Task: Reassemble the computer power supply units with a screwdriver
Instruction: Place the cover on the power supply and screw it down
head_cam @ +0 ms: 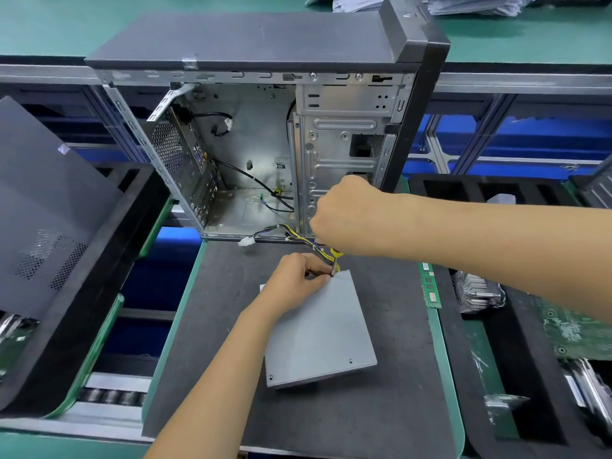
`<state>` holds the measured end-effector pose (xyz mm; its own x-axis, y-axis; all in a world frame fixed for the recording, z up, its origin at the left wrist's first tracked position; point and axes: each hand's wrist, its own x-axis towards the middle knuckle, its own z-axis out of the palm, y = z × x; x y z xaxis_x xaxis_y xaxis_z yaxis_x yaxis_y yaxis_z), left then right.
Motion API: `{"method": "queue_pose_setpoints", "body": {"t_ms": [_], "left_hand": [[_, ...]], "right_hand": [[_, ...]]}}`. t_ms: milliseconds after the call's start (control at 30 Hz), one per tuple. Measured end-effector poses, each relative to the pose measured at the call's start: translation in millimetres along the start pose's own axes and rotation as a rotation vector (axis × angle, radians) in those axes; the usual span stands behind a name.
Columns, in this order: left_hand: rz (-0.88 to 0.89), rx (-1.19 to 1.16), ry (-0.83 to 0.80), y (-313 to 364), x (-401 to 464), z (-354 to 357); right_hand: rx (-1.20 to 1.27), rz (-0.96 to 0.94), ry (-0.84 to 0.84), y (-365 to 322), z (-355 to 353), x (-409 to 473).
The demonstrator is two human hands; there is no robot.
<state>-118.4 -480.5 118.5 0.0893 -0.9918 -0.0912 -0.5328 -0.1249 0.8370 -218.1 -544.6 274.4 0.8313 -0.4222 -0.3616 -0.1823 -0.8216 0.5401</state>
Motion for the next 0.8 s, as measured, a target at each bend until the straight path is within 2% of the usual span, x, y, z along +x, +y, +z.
{"method": "queue_pose_setpoints", "body": {"t_ms": [133, 233, 300, 400, 467, 567, 700, 800], "left_hand": [[-0.027, -0.016, -0.011, 0, -1, 1], [-0.021, -0.024, -0.030, 2, -2, -2], [0.030, -0.128, -0.036, 7, -3, -10], [0.074, -0.395, 0.066, 20, -2, -22], [0.114, -0.403, 0.154, 26, 0, -22], [0.141, -0.398, 0.151, 31, 0, -19], [0.181, -0.406, 0.076, 29, -4, -29], [0.189, -0.493, 0.068, 34, -4, -27]], "right_hand": [[0.157, -0.039, -0.079, 2, -3, -2], [0.168, -0.062, -0.010, 0, -7, -1], [0.123, -0.033, 0.009, 0, -9, 2], [0.064, -0.002, -0.010, 0, -11, 5], [0.060, 0.002, -0.033, 0, -11, 7], [0.201, -0.024, -0.071, 7, -5, 6], [0.266, -0.105, 0.005, 17, -1, 6], [0.202, -0.008, 0.094, 12, 0, 9]]}}
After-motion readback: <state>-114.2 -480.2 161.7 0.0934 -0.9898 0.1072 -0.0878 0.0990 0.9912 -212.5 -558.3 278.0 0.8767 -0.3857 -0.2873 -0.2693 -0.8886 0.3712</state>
